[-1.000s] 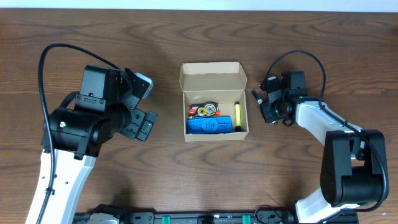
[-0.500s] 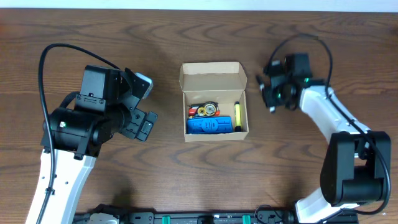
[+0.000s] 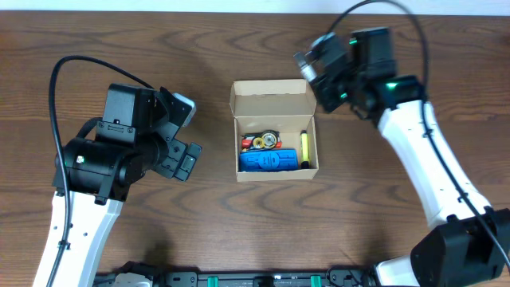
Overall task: Pack container
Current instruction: 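Carry the black marker into the box and release it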
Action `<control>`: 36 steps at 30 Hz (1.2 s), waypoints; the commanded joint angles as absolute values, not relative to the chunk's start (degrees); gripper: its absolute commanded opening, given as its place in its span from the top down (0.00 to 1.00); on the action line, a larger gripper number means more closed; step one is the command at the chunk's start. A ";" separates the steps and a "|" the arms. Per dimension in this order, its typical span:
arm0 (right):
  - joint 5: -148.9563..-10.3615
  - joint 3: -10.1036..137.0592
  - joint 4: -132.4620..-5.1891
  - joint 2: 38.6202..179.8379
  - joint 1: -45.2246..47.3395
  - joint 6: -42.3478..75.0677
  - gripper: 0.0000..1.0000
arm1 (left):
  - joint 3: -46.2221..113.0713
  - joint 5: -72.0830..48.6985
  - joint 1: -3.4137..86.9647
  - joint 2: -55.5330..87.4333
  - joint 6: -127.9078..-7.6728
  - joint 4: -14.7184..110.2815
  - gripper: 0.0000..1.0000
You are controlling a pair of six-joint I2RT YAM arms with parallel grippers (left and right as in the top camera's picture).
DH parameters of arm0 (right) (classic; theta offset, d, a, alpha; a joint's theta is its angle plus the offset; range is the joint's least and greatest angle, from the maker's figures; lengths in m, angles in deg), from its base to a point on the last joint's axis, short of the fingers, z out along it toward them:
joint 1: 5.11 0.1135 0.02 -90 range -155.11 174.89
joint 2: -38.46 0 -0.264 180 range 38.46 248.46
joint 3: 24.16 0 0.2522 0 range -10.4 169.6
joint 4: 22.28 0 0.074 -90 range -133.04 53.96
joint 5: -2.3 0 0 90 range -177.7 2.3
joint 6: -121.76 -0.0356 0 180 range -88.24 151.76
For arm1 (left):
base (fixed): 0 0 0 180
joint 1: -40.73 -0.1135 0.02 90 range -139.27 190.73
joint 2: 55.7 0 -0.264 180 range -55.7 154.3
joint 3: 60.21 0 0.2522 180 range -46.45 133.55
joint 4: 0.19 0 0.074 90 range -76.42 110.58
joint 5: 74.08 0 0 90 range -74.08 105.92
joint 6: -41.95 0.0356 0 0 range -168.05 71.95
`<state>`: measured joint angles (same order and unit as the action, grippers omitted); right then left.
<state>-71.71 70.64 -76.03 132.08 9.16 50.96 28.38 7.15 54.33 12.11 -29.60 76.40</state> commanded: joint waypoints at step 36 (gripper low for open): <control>-65.24 71.14 -89.05 148.21 21.61 80.31 0.73 | 28.92 7.35 54.14 11.90 -28.96 76.58 0.05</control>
